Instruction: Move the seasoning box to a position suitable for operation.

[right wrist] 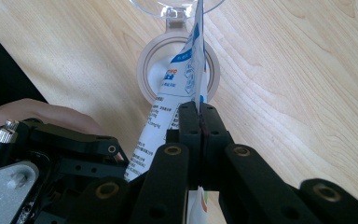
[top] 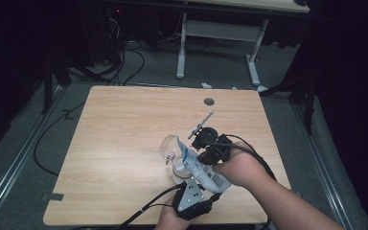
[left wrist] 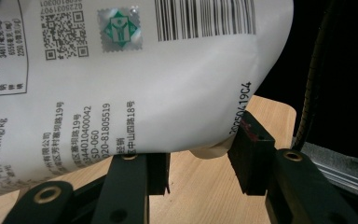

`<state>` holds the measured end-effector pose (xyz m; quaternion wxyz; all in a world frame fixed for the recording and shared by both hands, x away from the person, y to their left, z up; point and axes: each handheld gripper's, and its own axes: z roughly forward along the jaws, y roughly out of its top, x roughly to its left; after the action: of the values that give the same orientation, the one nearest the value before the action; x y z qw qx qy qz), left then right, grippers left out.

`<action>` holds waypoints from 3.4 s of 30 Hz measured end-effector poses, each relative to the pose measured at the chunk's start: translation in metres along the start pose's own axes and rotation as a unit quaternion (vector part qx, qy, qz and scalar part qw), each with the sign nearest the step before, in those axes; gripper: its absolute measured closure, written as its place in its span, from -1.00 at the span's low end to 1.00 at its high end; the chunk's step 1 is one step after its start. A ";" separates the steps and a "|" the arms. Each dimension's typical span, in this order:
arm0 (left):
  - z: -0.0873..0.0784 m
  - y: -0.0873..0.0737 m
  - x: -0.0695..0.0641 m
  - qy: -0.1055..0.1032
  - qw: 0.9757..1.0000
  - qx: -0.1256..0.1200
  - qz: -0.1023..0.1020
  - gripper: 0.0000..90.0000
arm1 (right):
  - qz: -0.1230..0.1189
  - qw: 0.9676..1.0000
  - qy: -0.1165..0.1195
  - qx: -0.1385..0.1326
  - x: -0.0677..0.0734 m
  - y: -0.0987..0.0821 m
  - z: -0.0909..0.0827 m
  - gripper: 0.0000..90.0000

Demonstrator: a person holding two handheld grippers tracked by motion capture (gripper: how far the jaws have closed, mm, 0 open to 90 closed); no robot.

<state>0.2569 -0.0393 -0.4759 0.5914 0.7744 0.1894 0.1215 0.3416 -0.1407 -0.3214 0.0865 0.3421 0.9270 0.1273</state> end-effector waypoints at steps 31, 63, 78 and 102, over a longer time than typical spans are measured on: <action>-0.001 0.002 0.000 0.000 1.000 -0.003 0.000 0.37 | -0.005 1.000 0.000 -0.001 0.000 0.002 -0.001 0.99; -0.001 0.001 0.001 0.001 1.000 -0.006 -0.005 0.36 | -0.007 1.000 -0.002 0.002 0.002 0.005 0.002 1.00; -0.003 0.002 0.002 0.003 1.000 -0.009 -0.005 0.36 | -0.010 1.000 -0.005 0.005 0.003 0.009 0.001 0.99; -0.002 0.003 0.000 0.000 1.000 -0.015 -0.009 0.35 | -0.012 1.000 -0.003 0.001 0.003 0.008 0.001 0.99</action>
<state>0.2569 -0.0383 -0.4723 0.6037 0.7640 0.1942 0.1187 0.3444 -0.1332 -0.3198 0.0907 0.3318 0.9308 0.1241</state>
